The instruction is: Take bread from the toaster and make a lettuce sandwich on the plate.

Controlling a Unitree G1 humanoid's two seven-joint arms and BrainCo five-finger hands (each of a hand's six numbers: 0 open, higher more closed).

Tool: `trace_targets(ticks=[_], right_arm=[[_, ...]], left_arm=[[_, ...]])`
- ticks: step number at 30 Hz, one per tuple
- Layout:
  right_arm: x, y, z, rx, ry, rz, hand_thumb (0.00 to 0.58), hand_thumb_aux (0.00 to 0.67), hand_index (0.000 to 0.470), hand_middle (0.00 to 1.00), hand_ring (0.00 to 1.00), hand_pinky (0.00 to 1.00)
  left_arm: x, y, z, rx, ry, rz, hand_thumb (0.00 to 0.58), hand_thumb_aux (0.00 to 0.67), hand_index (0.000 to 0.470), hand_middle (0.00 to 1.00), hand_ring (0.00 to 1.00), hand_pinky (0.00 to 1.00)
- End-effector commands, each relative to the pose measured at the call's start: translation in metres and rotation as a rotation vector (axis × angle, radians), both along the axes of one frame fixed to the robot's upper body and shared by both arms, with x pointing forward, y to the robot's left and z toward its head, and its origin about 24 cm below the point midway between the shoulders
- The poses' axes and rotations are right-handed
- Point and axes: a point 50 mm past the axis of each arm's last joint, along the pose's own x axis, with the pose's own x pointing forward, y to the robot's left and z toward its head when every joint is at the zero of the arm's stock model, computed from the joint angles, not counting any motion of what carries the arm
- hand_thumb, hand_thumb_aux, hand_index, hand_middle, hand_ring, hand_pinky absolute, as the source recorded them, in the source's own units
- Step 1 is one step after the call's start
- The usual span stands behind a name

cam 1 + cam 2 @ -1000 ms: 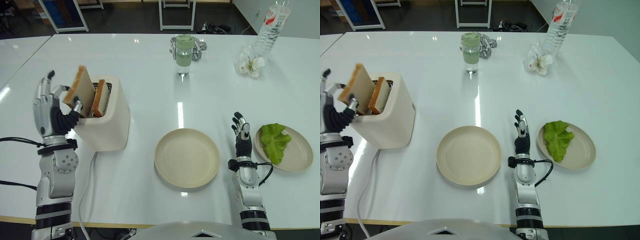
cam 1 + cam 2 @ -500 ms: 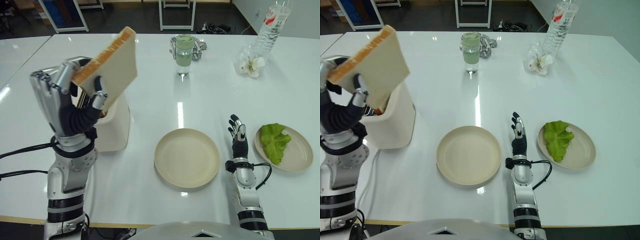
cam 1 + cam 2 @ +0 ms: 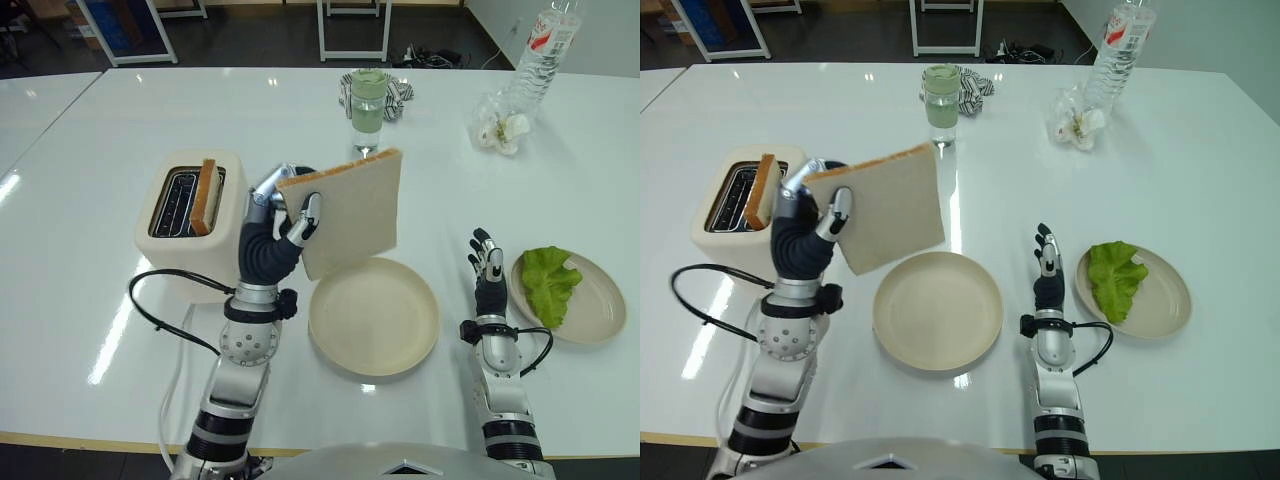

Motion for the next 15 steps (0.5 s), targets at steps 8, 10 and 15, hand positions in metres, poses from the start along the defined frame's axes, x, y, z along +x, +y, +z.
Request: trace_targets(ticks=[8, 10, 15], right_arm=[[0.001, -0.007, 0.002, 0.008, -0.001, -0.029, 0.0, 0.0, 0.0, 0.0, 0.0, 0.0], [0.001, -0.008, 0.002, 0.006, -0.001, -0.033, 0.0, 0.0, 0.0, 0.0, 0.0, 0.0], [0.0, -0.008, 0.003, 0.007, -0.001, -0.04, 0.0, 0.0, 0.0, 0.0, 0.0, 0.0]], left_arm=[[-0.007, -0.038, -0.09, -0.061, 0.514, -0.196, 0.58, 0.67, 0.47, 1.0, 1.0, 1.0], [-0.012, -0.042, -0.094, 0.011, 0.516, -0.197, 0.58, 0.67, 0.47, 1.0, 1.0, 1.0], [-0.018, -0.042, -0.11, 0.122, 0.585, -0.199, 0.58, 0.67, 0.47, 1.0, 1.0, 1.0]])
